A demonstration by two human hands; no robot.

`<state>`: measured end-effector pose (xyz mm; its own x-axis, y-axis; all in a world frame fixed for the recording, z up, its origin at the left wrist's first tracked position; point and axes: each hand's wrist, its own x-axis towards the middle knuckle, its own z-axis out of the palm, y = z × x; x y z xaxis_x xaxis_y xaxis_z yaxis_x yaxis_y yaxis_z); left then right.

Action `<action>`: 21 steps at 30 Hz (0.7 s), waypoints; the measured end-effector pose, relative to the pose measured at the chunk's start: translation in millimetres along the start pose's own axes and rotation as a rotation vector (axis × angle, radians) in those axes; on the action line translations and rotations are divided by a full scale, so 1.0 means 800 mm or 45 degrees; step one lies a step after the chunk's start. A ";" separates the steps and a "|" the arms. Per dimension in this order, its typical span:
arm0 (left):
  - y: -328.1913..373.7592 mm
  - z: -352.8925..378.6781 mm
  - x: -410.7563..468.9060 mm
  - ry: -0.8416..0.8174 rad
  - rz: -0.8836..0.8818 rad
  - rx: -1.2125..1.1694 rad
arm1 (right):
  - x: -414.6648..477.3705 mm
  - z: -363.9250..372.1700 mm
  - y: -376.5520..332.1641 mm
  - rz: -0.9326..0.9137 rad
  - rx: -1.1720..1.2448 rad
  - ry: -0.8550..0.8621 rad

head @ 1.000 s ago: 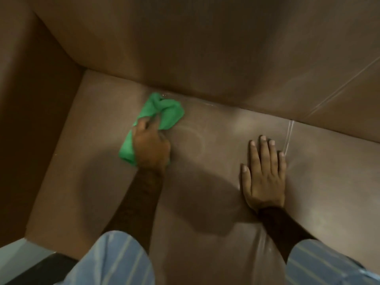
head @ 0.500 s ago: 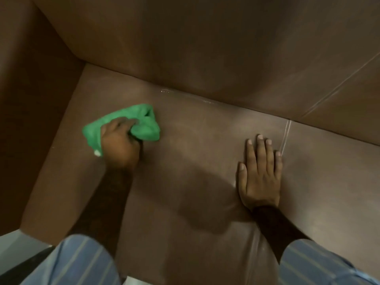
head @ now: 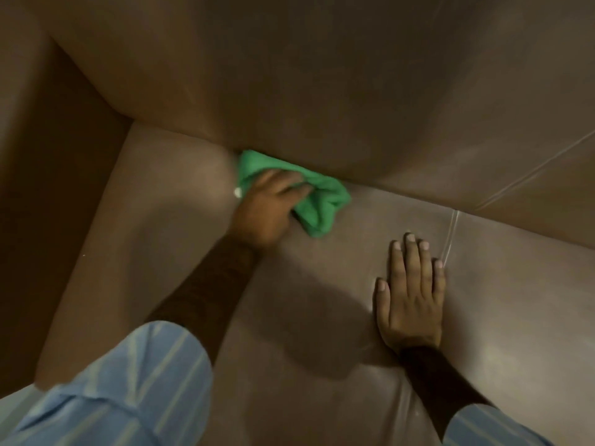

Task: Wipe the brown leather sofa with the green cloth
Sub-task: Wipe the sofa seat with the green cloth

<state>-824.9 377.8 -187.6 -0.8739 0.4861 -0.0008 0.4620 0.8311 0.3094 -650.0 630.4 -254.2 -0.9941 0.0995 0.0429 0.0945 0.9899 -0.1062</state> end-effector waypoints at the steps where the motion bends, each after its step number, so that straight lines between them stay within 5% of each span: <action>1: -0.028 -0.006 -0.010 0.047 -0.157 0.016 | -0.001 0.000 0.001 0.005 0.007 -0.005; 5: -0.051 -0.013 -0.012 0.269 -0.795 -0.032 | 0.000 -0.003 -0.001 0.012 0.023 -0.017; 8: -0.022 -0.006 0.006 0.349 -0.990 -0.157 | 0.001 -0.003 0.001 0.007 0.027 -0.037; 14: 0.051 0.011 -0.100 -0.010 -0.472 -0.081 | 0.003 -0.010 0.000 -0.004 0.027 -0.084; 21: 0.098 0.001 -0.285 -0.350 -0.449 -0.191 | -0.009 -0.051 -0.033 0.060 0.071 -0.264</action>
<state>-589.6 332.4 -164.3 -0.8919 0.2513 -0.3760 0.0995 0.9201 0.3789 -643.1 607.7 -211.1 -0.9788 0.1169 -0.1680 0.1438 0.9769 -0.1581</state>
